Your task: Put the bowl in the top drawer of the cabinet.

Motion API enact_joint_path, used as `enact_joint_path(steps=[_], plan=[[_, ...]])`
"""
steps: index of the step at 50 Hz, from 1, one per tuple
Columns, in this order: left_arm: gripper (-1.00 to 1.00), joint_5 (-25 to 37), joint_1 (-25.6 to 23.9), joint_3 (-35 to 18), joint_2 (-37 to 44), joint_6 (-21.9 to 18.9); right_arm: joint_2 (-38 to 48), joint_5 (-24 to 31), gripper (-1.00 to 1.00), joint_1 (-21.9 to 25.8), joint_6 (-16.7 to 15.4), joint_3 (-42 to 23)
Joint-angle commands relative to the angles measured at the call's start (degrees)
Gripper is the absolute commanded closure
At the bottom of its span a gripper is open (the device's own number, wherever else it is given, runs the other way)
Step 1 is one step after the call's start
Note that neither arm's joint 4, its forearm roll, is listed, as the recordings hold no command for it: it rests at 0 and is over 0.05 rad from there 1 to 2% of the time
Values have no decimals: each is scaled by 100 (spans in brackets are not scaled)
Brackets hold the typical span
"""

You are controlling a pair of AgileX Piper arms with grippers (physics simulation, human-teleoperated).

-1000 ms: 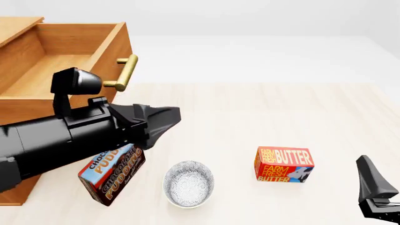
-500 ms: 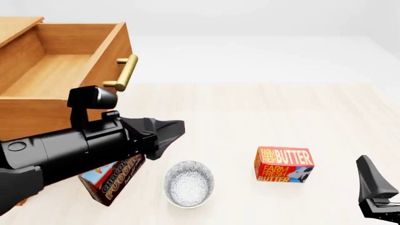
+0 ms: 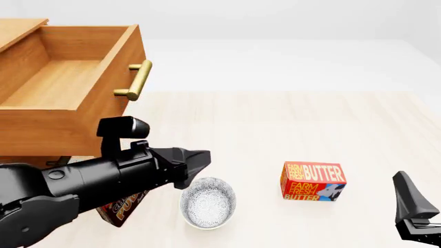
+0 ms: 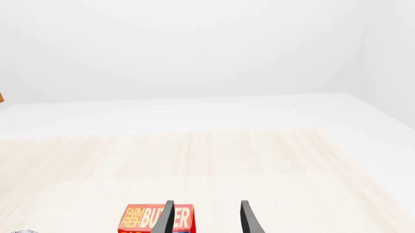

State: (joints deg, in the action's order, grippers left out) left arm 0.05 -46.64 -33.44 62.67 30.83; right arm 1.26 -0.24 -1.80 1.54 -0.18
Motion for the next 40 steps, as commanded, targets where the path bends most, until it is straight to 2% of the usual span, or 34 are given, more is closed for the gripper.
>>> enact_joint_path(steps=[1,14,40], plan=[[-100,-258,-28,133,273,85,0,0,-100,0,0,0],[-100,-573,17,252,601,181,-1,1,-100,0,0,0],[-100,-1057,419,530,1213,255,-1,0,-100,1,1,0]])
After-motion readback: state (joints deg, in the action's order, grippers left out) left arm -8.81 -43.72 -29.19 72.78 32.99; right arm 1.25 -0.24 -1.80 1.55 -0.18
